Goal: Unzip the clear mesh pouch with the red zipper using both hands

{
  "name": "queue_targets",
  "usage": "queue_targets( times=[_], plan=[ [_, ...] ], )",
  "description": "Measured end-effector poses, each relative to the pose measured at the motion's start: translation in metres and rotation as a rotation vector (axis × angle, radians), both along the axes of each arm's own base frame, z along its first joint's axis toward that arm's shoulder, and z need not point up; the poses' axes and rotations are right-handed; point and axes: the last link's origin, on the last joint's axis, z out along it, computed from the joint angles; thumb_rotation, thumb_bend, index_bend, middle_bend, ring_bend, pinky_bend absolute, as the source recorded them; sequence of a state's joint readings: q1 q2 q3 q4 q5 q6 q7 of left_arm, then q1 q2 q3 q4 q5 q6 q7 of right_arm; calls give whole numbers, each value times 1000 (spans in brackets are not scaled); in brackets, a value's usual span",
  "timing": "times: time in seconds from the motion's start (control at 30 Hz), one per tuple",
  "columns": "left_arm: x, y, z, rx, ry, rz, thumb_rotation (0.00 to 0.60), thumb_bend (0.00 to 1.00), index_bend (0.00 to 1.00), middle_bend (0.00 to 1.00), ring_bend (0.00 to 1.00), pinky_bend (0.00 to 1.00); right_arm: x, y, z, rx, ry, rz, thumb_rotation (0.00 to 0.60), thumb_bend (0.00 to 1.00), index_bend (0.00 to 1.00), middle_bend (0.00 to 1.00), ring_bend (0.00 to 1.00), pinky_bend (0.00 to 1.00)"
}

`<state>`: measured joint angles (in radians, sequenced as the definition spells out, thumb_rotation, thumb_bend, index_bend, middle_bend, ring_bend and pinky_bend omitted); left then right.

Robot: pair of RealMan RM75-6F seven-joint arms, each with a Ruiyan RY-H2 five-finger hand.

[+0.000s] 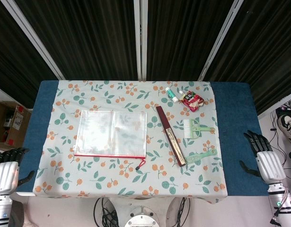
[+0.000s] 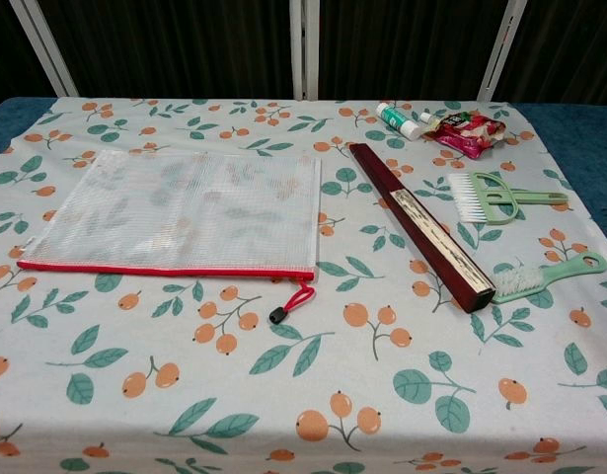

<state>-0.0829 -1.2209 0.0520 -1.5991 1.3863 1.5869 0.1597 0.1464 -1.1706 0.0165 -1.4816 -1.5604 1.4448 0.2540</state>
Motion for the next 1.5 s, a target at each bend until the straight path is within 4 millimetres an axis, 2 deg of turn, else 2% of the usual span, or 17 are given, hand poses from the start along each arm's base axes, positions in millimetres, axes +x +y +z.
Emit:
queue_targets(
  times=[0.17,0.37,0.53,0.63,0.8,0.93,1.1,1.2,1.5],
  plan=[
    [2,1,-5,-24,-10,-11,600,174,240,205,170,175,4,-2,0,7,-11,14,600,202,0,24,0,0],
    [29,13,-18,-87,-35,-147,600,225,260,206,170,175,13,-7,6,7,-24,55,600,201,0,24,0,0],
    [74,38,-39,-199,-50,-361,600,339,296,208,171,175,24,-12,12,7,-19,94,600,199,0,24,0,0],
    [104,55,-54,-279,-46,-487,600,367,321,213,171,175,31,-15,14,11,-14,114,600,199,0,24,0,0],
    [155,90,-88,-391,-4,-683,600,373,342,215,171,175,37,-14,15,18,-9,126,600,198,0,24,0,0],
    [181,113,-118,-455,37,-764,600,338,342,215,170,175,34,-11,15,16,-5,111,600,198,0,24,0,0],
    [199,131,-153,-510,74,-805,600,263,342,214,171,175,29,-8,17,12,-4,88,600,198,0,24,0,0],
    [202,136,-168,-532,97,-816,600,248,346,214,171,175,28,-6,18,10,-3,80,600,198,0,24,0,0],
    [202,135,-209,-575,111,-839,600,213,357,214,170,175,25,-4,16,11,-3,61,600,195,0,24,0,0]
  ],
)
